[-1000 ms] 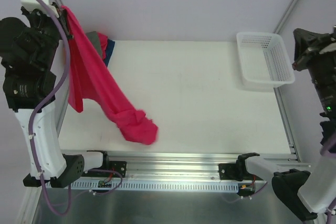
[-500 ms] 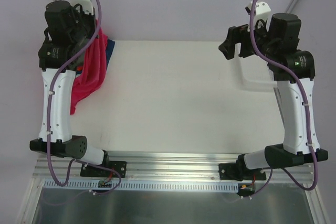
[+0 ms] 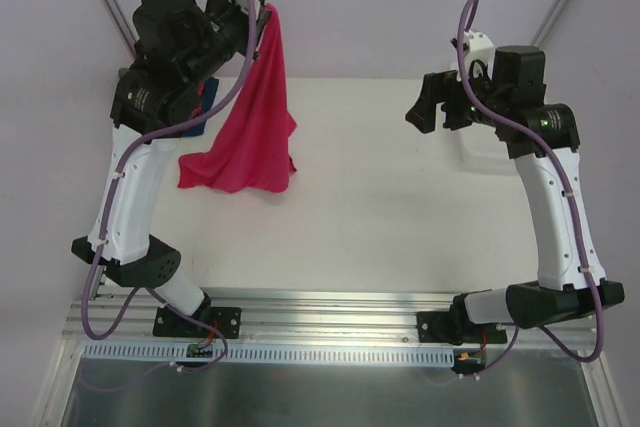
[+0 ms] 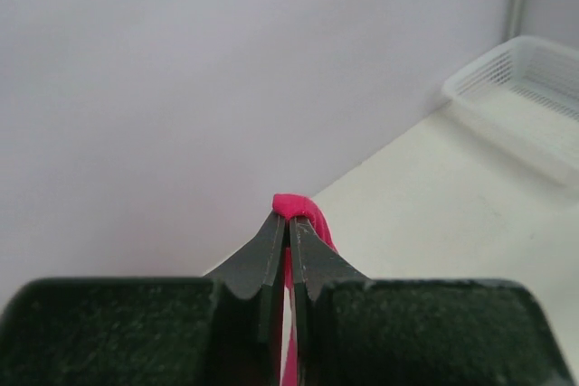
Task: Fold and stack the t-shirts
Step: Flatten out the tshirt
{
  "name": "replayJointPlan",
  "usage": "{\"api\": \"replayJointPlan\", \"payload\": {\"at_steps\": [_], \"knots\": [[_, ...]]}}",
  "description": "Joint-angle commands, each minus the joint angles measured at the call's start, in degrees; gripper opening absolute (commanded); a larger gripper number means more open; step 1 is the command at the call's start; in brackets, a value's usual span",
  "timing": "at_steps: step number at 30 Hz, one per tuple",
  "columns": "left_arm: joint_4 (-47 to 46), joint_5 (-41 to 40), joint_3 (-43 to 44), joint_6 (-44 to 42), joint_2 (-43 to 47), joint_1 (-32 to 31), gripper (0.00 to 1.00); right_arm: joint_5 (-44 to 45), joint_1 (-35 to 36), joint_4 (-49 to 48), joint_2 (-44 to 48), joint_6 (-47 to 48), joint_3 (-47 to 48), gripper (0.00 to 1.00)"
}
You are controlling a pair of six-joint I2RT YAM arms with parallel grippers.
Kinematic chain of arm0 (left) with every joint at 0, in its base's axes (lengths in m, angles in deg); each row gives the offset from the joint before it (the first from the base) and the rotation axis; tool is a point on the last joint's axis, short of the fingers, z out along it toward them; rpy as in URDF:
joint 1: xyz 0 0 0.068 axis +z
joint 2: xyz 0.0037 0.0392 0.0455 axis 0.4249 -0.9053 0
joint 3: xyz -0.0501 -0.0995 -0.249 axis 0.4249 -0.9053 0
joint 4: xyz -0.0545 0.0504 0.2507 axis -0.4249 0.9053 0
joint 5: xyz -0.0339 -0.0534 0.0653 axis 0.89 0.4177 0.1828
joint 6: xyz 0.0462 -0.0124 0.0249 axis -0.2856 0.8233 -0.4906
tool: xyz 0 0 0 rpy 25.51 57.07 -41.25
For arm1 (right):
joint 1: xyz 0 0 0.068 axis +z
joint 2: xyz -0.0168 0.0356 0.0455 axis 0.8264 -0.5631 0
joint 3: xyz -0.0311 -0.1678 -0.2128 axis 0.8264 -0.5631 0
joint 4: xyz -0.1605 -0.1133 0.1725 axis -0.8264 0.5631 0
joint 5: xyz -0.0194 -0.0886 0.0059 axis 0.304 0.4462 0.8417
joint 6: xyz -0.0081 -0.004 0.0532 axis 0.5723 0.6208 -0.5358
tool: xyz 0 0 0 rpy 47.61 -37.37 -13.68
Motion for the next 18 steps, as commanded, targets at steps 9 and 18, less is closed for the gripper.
{"api": "replayJointPlan", "payload": {"at_steps": [9, 18], "knots": [[-14.88, -2.11, 17.7, -14.12, -10.37, -20.77, 0.0, 2.01, -2.98, -1.59, 5.86, 0.2, -3.96, 0.97], [-39.75, -15.55, 16.96, -43.52, -14.33, -28.43, 0.0, 8.51, -4.03, -1.85, 7.44, 1.08, -4.49, 0.97]]}}
